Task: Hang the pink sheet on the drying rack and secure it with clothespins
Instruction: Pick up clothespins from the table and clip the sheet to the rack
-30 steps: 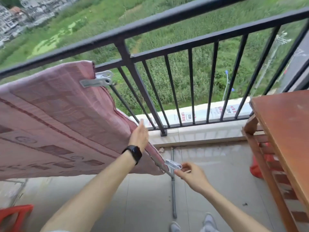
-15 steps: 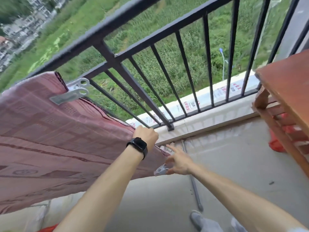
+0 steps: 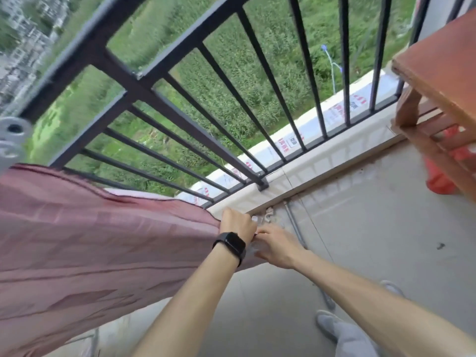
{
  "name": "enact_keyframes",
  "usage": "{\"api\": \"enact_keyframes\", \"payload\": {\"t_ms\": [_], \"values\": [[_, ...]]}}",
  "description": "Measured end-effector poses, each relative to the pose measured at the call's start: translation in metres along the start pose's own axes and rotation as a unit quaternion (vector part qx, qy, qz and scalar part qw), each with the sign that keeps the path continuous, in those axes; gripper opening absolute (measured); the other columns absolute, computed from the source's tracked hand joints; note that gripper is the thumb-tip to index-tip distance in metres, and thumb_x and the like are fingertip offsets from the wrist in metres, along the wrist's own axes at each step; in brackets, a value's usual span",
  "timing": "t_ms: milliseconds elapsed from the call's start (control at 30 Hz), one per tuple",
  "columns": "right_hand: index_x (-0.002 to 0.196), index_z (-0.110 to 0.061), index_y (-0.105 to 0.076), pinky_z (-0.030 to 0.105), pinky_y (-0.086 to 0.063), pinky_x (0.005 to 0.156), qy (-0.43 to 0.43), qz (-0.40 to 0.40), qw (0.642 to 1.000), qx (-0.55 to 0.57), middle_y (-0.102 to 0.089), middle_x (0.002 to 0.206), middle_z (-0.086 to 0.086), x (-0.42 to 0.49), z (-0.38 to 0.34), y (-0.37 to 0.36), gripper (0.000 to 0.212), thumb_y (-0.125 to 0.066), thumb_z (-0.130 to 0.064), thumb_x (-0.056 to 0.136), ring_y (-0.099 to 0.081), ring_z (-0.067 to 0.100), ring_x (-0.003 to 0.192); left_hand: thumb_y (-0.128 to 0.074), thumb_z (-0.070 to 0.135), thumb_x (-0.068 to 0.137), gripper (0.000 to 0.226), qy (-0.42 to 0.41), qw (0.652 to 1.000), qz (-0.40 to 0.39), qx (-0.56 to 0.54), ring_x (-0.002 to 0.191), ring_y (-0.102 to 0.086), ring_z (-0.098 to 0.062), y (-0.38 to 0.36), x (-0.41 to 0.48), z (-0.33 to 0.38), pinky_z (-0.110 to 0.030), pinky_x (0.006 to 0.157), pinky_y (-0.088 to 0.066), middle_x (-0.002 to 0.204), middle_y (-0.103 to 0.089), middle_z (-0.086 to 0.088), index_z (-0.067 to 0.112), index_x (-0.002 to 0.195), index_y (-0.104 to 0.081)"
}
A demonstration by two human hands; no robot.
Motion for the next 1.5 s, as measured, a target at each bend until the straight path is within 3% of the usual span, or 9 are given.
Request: {"api": "enact_keyframes", "payload": {"t_ms": [200,433,667,833,967,1067,1200,1367,1500], "values": [[0.12,-0.037,-0.068,0.036,-0.022,0.12,0.004,-0.022,1.0,-0.009,-0.029,0.161,-0.01,0.001,0.038,-0.021,0.046,-0.07,-0.051,0.076,-0.024,0.016,0.147,-0.041,0.017,0.101,0.03,-0.046,0.999,0.003,0.01,0.112,-0.059,-0.026,-0.008,0.025,0.015,-0.035,0.088,-0.037,0.117,-0.066,-0.001,0.024,0.12,-0.063],[0.124,-0.023,-0.065,0.037,-0.041,0.103,-0.018,-0.035,0.999,-0.038,-0.055,0.136,-0.009,0.009,0.057,-0.036,0.038,-0.061,-0.043,0.092,-0.042,0.019,0.13,-0.045,0.015,0.095,0.027,-0.038,0.999,-0.019,-0.006,0.105,-0.063,-0.026,-0.007,0.032,0.004,-0.034,0.08,-0.037,0.111,-0.066,-0.003,0.02,0.114,-0.064],[0.12,-0.022,-0.066,0.04,-0.041,0.103,-0.01,-0.011,1.0,-0.005,-0.054,0.135,-0.009,0.006,0.072,-0.048,0.035,-0.064,-0.04,0.09,-0.043,0.018,0.129,-0.044,0.022,0.1,0.027,-0.067,0.994,-0.074,0.054,0.109,-0.059,-0.027,-0.034,0.061,0.051,-0.035,0.084,-0.036,0.116,-0.066,0.0,0.02,0.122,-0.06],[0.119,-0.03,-0.068,0.042,-0.021,0.12,-0.036,-0.028,0.999,0.009,-0.02,0.163,-0.002,-0.004,0.101,-0.066,0.043,-0.069,-0.05,0.081,-0.022,0.021,0.146,-0.037,0.022,0.101,0.031,-0.128,0.985,-0.095,0.062,0.113,-0.059,-0.026,-0.044,0.077,0.066,-0.037,0.093,-0.037,0.118,-0.067,-0.003,0.017,0.114,-0.065],[0.11,-0.033,-0.068,0.042,-0.012,0.123,-0.047,-0.039,0.998,0.003,-0.004,0.168,-0.002,-0.008,0.121,-0.083,0.035,-0.07,-0.05,0.08,-0.007,0.021,0.152,-0.031,0.018,0.1,0.037,-0.128,0.985,-0.099,0.068,0.114,-0.057,-0.027,-0.037,0.082,0.065,-0.038,0.094,-0.036,0.117,-0.067,-0.006,0.014,0.111,-0.066],[0.118,-0.031,-0.066,0.042,-0.012,0.122,-0.044,-0.041,0.998,0.008,-0.015,0.166,-0.003,0.002,0.121,-0.088,0.038,-0.069,-0.046,0.084,-0.011,0.02,0.151,-0.032,0.015,0.099,0.035,-0.128,0.985,-0.095,0.071,0.111,-0.058,-0.027,-0.035,0.081,0.066,-0.037,0.093,-0.036,0.113,-0.067,-0.006,0.014,0.107,-0.066],[0.124,-0.01,-0.062,0.04,-0.025,0.117,-0.049,-0.032,0.998,-0.019,-0.048,0.145,0.0,0.014,0.119,-0.094,0.038,-0.062,-0.033,0.094,-0.034,0.024,0.139,-0.044,0.018,0.097,0.023,-0.114,0.987,-0.088,0.068,0.108,-0.058,-0.024,-0.05,0.087,0.067,-0.035,0.087,-0.038,0.11,-0.067,-0.001,0.019,0.107,-0.065],[0.117,-0.004,-0.064,0.047,-0.037,0.111,-0.037,0.006,0.999,-0.009,-0.056,0.133,0.005,0.013,0.124,-0.101,0.035,-0.064,-0.028,0.092,-0.048,0.03,0.127,-0.041,0.029,0.102,0.025,-0.073,0.994,-0.062,0.054,0.102,-0.057,-0.026,-0.077,0.102,0.082,-0.036,0.073,-0.03,0.114,-0.06,-0.004,0.016,0.116,-0.057],[0.115,-0.008,-0.065,0.046,-0.038,0.109,-0.015,0.01,1.0,-0.013,-0.058,0.131,0.002,0.01,0.131,-0.1,0.033,-0.068,-0.028,0.089,-0.051,0.03,0.126,-0.038,0.046,0.102,0.042,-0.129,0.991,-0.025,0.037,0.095,-0.058,-0.026,-0.097,0.112,0.105,-0.035,0.069,-0.027,0.107,-0.062,-0.006,0.012,0.11,-0.062]]}}
Point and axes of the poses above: each hand's wrist, its own x-axis towards the middle knuckle, its own y-axis out of the back of the hand, z = x × y, the point moved 5 cm from there along x, towards the middle knuckle
